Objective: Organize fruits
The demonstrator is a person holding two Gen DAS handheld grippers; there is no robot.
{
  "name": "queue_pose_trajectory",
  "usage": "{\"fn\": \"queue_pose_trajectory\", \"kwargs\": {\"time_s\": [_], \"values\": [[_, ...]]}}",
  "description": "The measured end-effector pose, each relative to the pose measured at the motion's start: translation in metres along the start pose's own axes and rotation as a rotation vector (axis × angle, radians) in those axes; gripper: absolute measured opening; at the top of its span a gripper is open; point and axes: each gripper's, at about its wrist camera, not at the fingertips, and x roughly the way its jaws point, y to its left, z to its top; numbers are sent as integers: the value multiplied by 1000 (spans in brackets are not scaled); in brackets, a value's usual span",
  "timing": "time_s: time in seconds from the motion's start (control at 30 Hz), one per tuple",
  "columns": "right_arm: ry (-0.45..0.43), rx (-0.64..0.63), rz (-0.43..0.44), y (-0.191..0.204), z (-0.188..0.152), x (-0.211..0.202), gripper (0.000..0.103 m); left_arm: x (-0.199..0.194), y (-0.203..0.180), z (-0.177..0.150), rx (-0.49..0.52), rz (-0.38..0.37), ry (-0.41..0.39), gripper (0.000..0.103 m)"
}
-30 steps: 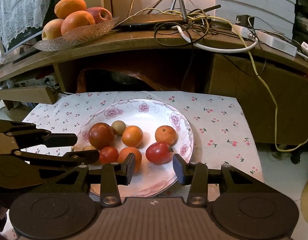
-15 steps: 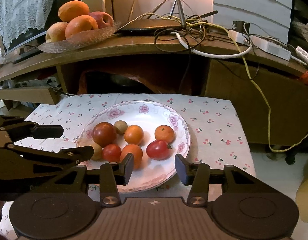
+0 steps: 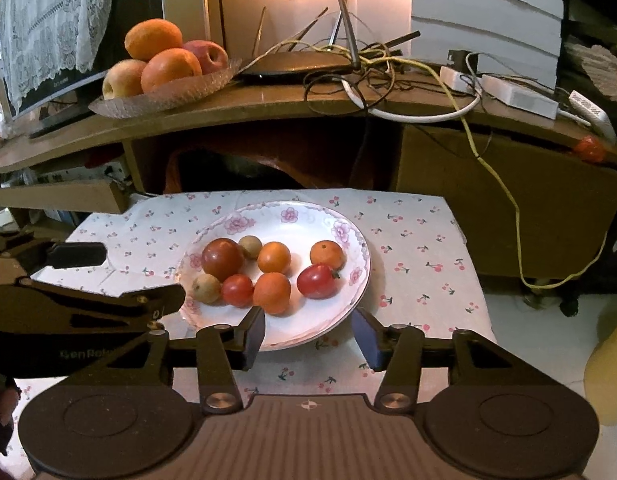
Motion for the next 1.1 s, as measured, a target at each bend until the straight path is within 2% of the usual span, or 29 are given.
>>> {"fn": "queue_pose_trajectory", "kwargs": {"time_s": [0.27,0.43,1.1], "values": [[-1,6,6,13,-17,-26,52,-25,10,-22,-38,33,19,103],[4,6,20,24,-30,-43,53,-46,14,-39,-39,62,22,103],[52,-15,29,57,-83,-93,53,-106,12,-97,-72,64,61,103]]}}
